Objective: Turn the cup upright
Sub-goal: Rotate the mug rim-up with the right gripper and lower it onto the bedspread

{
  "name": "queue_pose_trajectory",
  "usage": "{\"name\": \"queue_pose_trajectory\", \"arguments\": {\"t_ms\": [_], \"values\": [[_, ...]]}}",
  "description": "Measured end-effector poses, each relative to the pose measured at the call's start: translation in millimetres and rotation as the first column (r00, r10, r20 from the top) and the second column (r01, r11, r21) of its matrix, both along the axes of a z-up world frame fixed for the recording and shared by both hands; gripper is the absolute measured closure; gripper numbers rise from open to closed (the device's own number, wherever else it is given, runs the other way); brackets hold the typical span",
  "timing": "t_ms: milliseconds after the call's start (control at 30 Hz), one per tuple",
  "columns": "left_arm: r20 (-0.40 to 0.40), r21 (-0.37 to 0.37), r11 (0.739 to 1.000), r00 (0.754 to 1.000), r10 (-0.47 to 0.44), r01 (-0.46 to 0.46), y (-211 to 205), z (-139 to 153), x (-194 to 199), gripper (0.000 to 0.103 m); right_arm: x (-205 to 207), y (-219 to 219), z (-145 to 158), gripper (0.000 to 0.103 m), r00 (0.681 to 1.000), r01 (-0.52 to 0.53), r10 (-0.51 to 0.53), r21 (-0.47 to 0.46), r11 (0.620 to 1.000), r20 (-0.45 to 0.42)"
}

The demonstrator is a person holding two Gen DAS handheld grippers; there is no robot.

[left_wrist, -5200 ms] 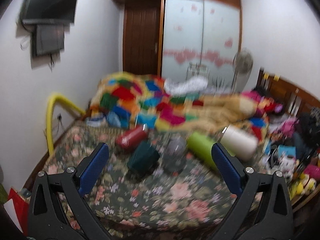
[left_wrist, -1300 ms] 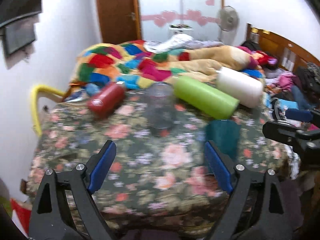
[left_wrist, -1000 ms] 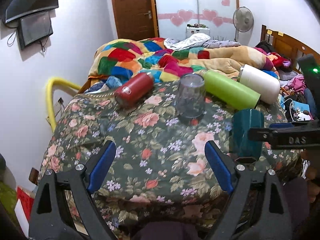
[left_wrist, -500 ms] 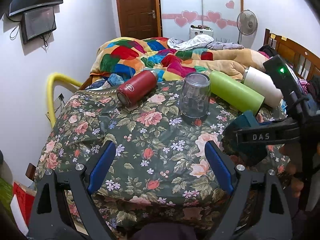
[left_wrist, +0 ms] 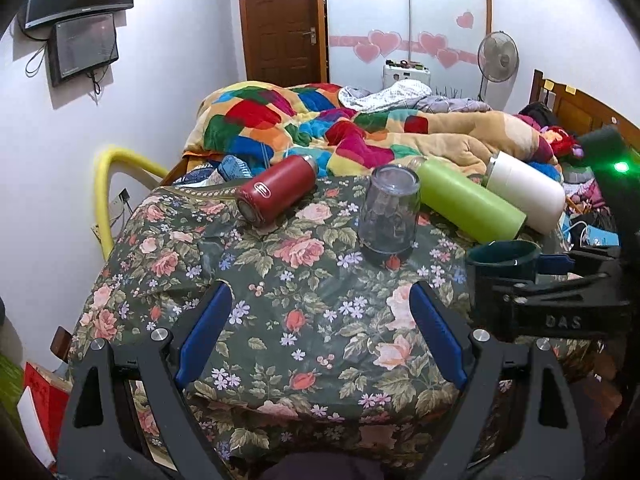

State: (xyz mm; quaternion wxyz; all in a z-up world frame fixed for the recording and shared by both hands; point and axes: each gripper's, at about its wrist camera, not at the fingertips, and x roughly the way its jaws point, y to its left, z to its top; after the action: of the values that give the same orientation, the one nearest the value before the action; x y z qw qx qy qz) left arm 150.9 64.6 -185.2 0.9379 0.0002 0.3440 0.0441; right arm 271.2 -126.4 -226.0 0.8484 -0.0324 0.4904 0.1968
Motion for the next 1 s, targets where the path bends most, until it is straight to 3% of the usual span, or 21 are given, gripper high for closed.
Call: {"name": "queue_pose_trajectory", "arguments": {"t_ms": [300,433,1000], "values": [[0.022,-0.013,1.0,1.0,0.015,-0.015,4,10,4,0.013,2,1,15,0.033,0.998,0.01,-0.01,0.004,1.0,0.066],[0.018,-0.007,1.0,1.0,0.014,-0.014,4,10,4,0.013,6,1,3,0.033,0.999,0.013,-0.013,0.002,1.0,0.037],[0.012,-0.017,1.0,1.0,0.003,-0.003,-3,12,-2,0.013,-15,-4,3,0.032,0.999,-0.013,0.014,-0.018,1.0,0.049]]}}
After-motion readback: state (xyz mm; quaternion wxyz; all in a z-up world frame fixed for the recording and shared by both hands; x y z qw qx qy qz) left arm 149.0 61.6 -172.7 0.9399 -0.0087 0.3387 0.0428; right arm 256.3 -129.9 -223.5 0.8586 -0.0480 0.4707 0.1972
